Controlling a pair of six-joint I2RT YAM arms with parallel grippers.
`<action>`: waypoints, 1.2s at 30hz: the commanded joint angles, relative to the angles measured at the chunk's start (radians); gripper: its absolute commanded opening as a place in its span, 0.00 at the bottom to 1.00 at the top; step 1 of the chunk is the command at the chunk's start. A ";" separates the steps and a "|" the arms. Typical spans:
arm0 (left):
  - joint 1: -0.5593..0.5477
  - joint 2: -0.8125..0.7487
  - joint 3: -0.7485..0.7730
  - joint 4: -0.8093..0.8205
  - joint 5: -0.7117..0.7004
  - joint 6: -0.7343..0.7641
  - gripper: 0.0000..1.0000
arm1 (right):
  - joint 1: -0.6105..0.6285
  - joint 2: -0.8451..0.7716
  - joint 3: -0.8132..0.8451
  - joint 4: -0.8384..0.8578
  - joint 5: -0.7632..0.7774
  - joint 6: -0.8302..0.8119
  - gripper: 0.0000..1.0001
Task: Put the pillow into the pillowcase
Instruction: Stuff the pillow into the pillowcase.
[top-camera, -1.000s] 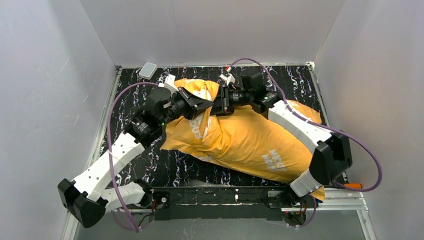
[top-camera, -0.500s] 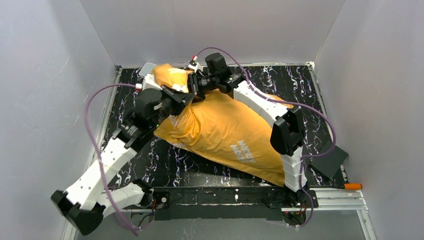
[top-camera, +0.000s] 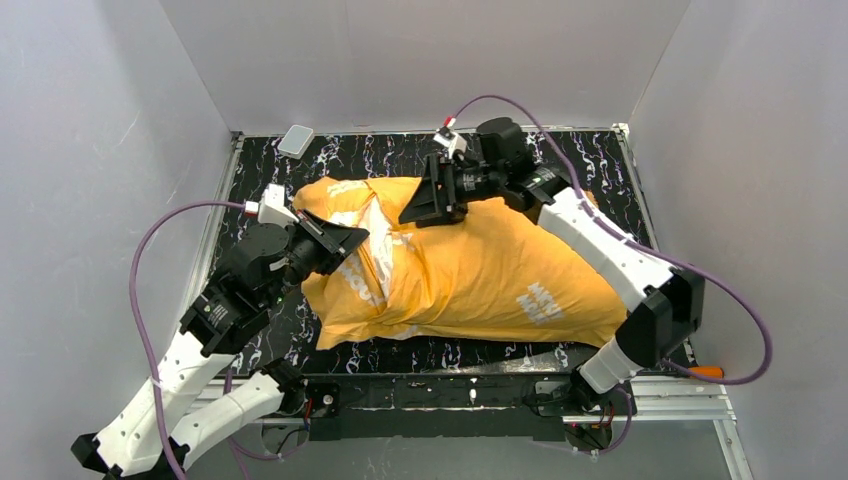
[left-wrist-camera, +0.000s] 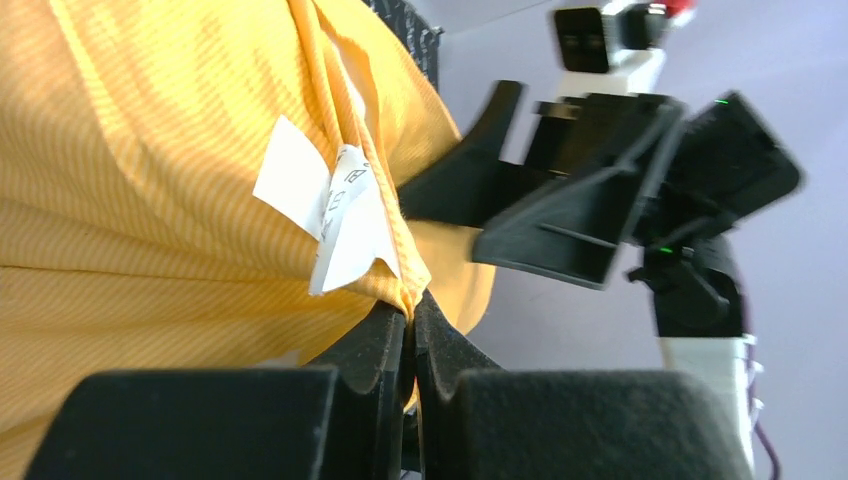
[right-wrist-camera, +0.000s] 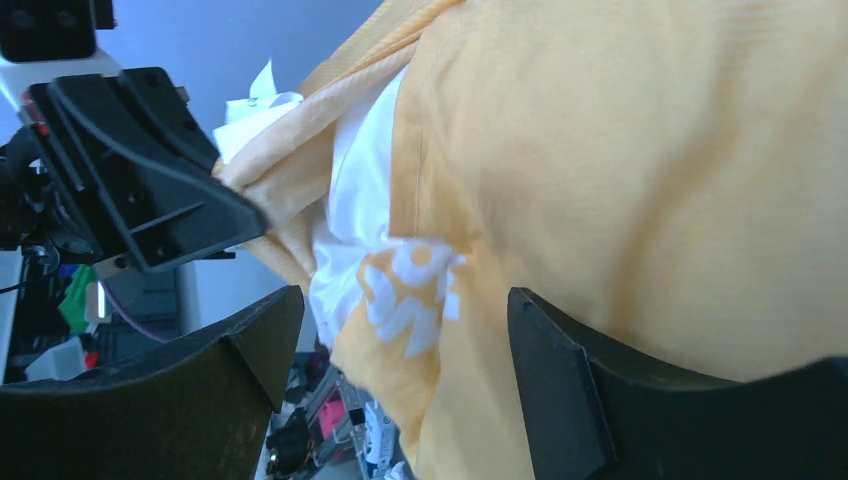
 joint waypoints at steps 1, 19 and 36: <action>0.001 0.045 0.053 0.045 0.041 0.042 0.00 | -0.041 -0.093 -0.002 -0.130 0.069 -0.074 0.83; 0.000 0.360 0.507 -0.475 0.046 0.326 0.98 | -0.122 -0.134 0.181 -0.617 0.381 -0.310 0.92; 0.001 0.570 0.674 -1.005 -0.191 0.528 0.98 | -0.124 -0.234 0.142 -0.918 0.777 -0.382 0.98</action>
